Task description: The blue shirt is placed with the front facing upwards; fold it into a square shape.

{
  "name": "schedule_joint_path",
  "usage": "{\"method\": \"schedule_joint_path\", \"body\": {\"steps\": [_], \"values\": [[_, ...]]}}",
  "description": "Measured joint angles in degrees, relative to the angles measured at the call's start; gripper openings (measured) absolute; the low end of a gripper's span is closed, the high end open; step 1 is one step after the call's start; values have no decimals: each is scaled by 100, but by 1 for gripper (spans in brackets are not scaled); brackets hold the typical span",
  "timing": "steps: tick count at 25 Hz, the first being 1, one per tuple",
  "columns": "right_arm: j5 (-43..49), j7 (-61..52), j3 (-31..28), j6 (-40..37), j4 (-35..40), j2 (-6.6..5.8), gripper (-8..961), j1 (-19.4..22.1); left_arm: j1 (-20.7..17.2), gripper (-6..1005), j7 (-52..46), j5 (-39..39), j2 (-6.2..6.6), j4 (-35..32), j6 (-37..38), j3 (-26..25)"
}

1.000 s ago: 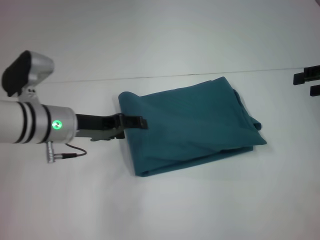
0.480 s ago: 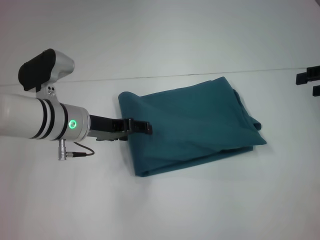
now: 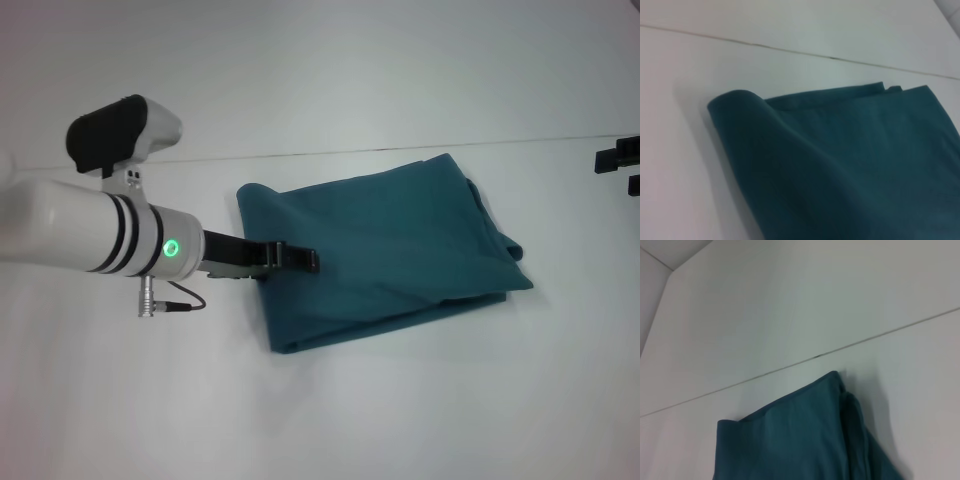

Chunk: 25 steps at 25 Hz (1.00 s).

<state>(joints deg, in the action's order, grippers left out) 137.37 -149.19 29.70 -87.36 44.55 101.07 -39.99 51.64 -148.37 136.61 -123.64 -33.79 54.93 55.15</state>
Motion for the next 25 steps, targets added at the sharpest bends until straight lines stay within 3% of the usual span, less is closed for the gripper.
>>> {"method": "schedule_joint_path", "body": {"steps": [8, 17, 25], "values": [[-26, 8, 0, 0, 1, 0, 764, 0, 315, 830, -23, 7, -29, 349, -333, 463], [-68, 17, -58, 0, 1, 0, 764, 0, 352, 825, -77, 0, -47, 246, -331, 860], [-89, 21, -90, 0, 1, 0, 764, -16, 356, 500, -36, -3, -46, 240, -365, 893]]}}
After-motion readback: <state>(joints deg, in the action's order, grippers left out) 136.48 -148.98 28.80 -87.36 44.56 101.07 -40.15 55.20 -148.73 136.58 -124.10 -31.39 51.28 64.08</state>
